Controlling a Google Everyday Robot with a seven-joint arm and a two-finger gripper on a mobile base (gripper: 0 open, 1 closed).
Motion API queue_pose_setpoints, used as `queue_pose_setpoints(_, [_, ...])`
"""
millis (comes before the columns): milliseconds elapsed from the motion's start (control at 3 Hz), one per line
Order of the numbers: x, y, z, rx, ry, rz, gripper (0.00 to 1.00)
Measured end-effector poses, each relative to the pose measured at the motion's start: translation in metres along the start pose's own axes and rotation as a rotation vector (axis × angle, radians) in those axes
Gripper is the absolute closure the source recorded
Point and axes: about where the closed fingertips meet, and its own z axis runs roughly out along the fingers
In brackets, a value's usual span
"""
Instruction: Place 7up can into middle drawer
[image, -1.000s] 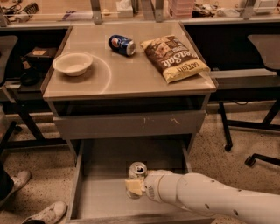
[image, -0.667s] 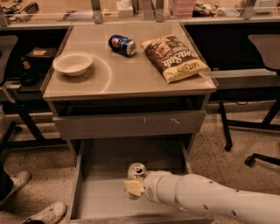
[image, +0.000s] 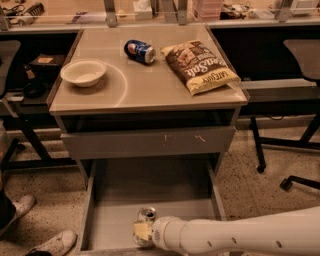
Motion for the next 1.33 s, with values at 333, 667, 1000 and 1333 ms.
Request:
queue_pose_setpoints(333, [-0.017, -0.021, 0.025, 0.049, -0.073, 0.013, 1.0])
queue_pose_setpoints(667, [-0.054, -0.037, 0.03, 0.096, -0.151, -0.017, 1.0])
queue_pose_setpoints(1000, [-0.068, -0.049, 0.036, 0.136, -0.201, -0.011, 1.0])
queue_pose_setpoints(1333, [-0.07, -0.057, 0.045, 0.169, -0.243, -0.005, 1.0])
